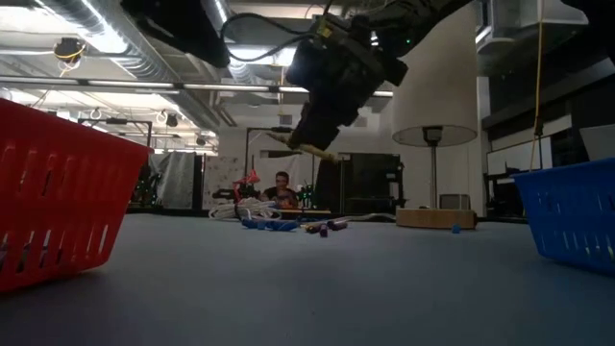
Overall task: Sort crayons
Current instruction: Put the yellow crayon into the green bin
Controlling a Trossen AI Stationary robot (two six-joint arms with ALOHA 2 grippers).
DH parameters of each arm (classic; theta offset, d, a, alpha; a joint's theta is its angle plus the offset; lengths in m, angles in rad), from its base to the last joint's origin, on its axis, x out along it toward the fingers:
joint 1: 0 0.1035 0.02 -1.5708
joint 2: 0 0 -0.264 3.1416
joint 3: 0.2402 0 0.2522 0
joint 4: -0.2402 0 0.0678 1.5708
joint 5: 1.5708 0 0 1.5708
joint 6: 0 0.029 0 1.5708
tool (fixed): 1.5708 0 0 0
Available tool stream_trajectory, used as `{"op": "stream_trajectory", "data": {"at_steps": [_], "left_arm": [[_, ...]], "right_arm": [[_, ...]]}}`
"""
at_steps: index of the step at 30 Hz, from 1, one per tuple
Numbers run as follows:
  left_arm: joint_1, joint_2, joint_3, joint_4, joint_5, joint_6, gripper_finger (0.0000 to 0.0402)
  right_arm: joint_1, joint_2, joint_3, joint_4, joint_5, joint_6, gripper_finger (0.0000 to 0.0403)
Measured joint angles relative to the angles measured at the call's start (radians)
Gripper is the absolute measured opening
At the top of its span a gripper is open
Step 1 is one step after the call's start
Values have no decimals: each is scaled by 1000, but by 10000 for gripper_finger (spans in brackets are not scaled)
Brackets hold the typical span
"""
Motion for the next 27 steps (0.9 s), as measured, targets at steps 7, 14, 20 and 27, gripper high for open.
{"op": "stream_trajectory", "data": {"at_steps": [7, 14, 20, 27], "left_arm": [[62, 0, 0, 39, 88, 167, 86], [121, 0, 0, 93, 178, 258, 86], [160, -1, 0, 99, 328, 265, 86], [189, -1, 0, 97, 431, 257, 86]], "right_arm": [[8, 0, 0, 81, -12, 112, 21], [68, 0, 1, 166, -19, 113, 21], [117, -2, 1, 235, 38, 37, 21], [160, -2, 1, 235, 166, -45, 21]]}}
